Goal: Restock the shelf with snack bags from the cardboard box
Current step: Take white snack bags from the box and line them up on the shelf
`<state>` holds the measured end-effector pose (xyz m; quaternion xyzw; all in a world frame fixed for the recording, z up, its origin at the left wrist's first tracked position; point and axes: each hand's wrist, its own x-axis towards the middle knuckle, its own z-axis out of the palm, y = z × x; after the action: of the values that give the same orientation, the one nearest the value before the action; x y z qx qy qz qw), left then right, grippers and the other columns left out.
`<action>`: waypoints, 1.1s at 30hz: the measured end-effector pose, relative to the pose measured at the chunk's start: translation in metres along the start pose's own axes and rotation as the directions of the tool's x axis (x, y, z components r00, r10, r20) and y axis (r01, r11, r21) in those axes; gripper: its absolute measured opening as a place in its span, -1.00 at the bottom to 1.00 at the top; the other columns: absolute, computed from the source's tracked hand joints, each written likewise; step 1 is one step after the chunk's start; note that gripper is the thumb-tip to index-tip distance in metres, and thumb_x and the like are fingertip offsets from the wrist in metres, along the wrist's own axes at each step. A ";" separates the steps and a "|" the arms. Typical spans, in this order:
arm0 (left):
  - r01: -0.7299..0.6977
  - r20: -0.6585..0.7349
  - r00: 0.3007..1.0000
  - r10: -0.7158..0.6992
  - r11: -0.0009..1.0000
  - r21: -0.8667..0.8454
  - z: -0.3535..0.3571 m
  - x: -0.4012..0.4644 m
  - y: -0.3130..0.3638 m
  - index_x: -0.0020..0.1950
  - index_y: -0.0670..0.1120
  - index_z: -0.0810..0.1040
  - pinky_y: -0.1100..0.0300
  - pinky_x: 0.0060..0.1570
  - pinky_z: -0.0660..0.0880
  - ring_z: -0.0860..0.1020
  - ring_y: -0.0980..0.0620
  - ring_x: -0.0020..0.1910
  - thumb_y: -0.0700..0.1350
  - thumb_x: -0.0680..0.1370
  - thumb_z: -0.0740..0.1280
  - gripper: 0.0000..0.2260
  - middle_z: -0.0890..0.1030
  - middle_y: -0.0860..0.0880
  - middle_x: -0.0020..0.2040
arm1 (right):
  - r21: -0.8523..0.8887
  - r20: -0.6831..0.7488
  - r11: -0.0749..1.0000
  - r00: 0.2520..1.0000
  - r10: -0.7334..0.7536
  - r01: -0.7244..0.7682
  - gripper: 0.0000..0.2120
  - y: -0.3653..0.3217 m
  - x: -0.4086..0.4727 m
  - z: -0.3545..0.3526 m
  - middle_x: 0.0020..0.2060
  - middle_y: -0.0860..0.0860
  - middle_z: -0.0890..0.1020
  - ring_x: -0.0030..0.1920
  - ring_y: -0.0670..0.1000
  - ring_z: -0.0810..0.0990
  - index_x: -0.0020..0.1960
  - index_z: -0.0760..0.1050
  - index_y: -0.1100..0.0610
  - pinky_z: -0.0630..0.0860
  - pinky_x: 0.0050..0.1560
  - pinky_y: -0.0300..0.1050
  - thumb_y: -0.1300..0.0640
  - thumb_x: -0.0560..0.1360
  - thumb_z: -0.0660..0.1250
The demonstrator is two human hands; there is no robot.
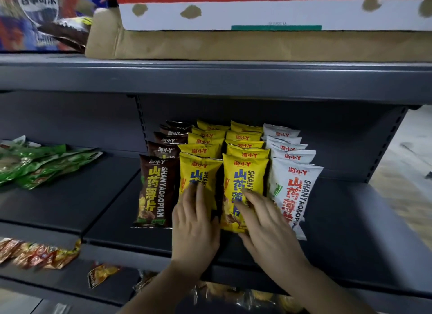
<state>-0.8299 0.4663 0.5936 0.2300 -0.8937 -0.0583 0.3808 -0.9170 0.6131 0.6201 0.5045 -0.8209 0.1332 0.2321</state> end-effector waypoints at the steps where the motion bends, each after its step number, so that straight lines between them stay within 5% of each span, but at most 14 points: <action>1: 0.023 0.042 0.999 -0.024 0.999 0.025 0.000 0.004 -0.008 0.47 -0.23 0.16 -0.08 0.31 0.32 0.33 -0.26 0.36 0.07 0.49 0.20 -0.36 0.29 -0.29 0.41 | -0.054 0.002 0.998 1.000 -0.027 0.027 -0.36 0.000 0.005 0.002 0.39 0.08 0.40 0.38 0.11 0.39 0.34 0.41 0.05 0.38 0.35 0.06 0.00 0.30 0.50; 4: 0.019 0.145 0.989 -0.015 0.999 -0.028 0.003 0.008 -0.023 0.53 -0.15 -0.03 -0.08 0.36 0.27 0.20 -0.27 0.45 0.11 0.51 0.25 -0.26 0.13 -0.30 0.48 | -0.165 0.042 0.983 0.997 -0.069 0.075 -0.18 0.000 0.019 0.007 0.48 0.12 0.28 0.48 0.15 0.25 0.43 0.33 0.03 0.26 0.39 0.20 -0.10 0.24 0.54; 7: 0.003 0.196 0.980 0.033 0.983 -0.182 0.005 0.009 -0.028 0.51 0.05 -0.24 0.08 0.41 0.02 0.02 -0.17 0.51 0.04 0.53 0.28 -0.22 -0.03 -0.21 0.52 | -0.213 0.055 0.972 0.994 -0.092 0.102 -0.14 0.006 0.027 0.017 0.50 0.13 0.23 0.49 0.14 0.19 0.45 0.29 0.02 0.18 0.37 0.19 -0.18 0.25 0.51; 17: -0.051 0.198 0.975 0.096 0.973 -0.224 0.003 0.010 -0.030 0.51 0.05 -0.23 0.10 0.41 0.03 0.05 -0.14 0.51 0.25 0.52 0.12 -0.26 0.01 -0.23 0.51 | -0.222 -0.026 0.956 0.979 -0.203 0.192 -0.36 0.017 0.028 0.029 0.48 0.08 0.28 0.48 0.10 0.20 0.37 0.40 0.01 0.19 0.41 0.19 -0.18 0.36 0.43; 24: -0.074 0.080 0.994 0.079 0.995 -0.064 -0.013 -0.004 -0.023 0.40 -0.26 0.24 -0.11 0.26 0.41 0.38 -0.24 0.33 0.02 0.53 0.13 -0.47 0.38 -0.28 0.34 | -0.049 -0.147 0.966 0.955 -0.258 0.253 -0.79 0.015 0.020 0.009 0.26 0.02 0.54 0.32 0.05 0.45 0.09 0.58 0.04 0.32 0.34 0.11 0.09 0.49 0.27; 28: -0.133 0.016 0.991 0.136 0.985 -0.106 -0.024 -0.014 0.009 0.30 -0.25 0.34 -0.14 0.26 0.35 0.38 -0.26 0.29 -0.16 0.44 0.15 -0.56 0.42 -0.26 0.29 | 0.011 -0.115 0.965 0.959 -0.259 0.262 -0.76 0.014 0.002 -0.008 0.12 0.00 0.61 0.13 0.06 0.58 0.06 0.60 0.06 0.40 0.13 -0.05 0.15 0.44 0.25; 33: -0.254 0.027 0.963 0.267 0.939 -0.233 -0.037 -0.056 0.068 0.15 -0.26 0.51 -0.07 0.03 0.44 0.47 -0.23 0.05 -0.23 0.46 0.20 -0.70 0.50 -0.23 0.10 | 0.171 -0.061 0.969 0.984 -0.169 0.177 -0.76 0.018 -0.058 -0.033 -0.06 0.05 0.64 -0.03 0.11 0.61 0.01 0.62 0.13 0.50 -0.01 -0.01 0.16 0.49 0.19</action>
<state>-0.7949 0.5543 0.6018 0.0627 -0.9145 -0.1159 0.3826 -0.9029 0.6807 0.6190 0.5895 -0.7532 0.1957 0.2163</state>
